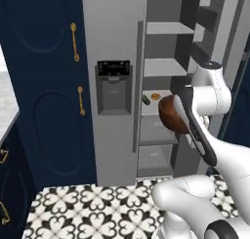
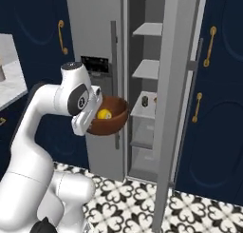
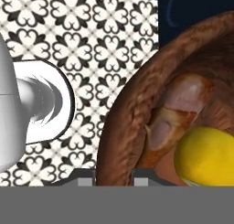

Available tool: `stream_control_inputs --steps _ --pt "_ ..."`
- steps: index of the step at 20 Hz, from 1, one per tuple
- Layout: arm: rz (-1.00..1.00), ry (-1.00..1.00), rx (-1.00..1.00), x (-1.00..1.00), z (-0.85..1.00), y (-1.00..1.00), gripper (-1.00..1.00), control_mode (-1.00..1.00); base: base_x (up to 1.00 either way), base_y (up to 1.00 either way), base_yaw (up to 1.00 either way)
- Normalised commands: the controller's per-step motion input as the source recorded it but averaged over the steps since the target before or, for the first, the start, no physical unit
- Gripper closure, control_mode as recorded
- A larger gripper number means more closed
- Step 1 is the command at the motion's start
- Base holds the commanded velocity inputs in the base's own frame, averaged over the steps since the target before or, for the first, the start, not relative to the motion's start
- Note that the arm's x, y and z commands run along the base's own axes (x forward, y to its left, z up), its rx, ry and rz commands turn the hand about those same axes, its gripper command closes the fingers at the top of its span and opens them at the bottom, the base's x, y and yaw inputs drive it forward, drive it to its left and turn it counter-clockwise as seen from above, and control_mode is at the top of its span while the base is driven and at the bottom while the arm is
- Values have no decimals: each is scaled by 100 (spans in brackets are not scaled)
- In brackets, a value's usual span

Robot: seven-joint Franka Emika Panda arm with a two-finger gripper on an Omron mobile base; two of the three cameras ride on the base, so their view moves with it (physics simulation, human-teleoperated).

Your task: Pick the chicken drumstick and lemon from their plates and place them in the bowl. Then put the bowl in the fridge.

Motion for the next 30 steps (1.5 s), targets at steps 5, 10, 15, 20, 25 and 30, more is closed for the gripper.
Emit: stream_control_inputs --steps 5,10,15,20,25,30 --pt "0 0 0 0 0 0 100 100 94 1 -22" --pt "0 0 0 0 0 0 100 100 46 44 -25" --pt "0 0 0 0 0 0 100 100 57 22 -20" --pt "0 0 0 0 0 0 100 100 85 0 -14" --pt "0 0 0 0 0 0 100 100 40 -42 -1" --pt "0 0 0 0 0 0 100 100 0 -70 6"
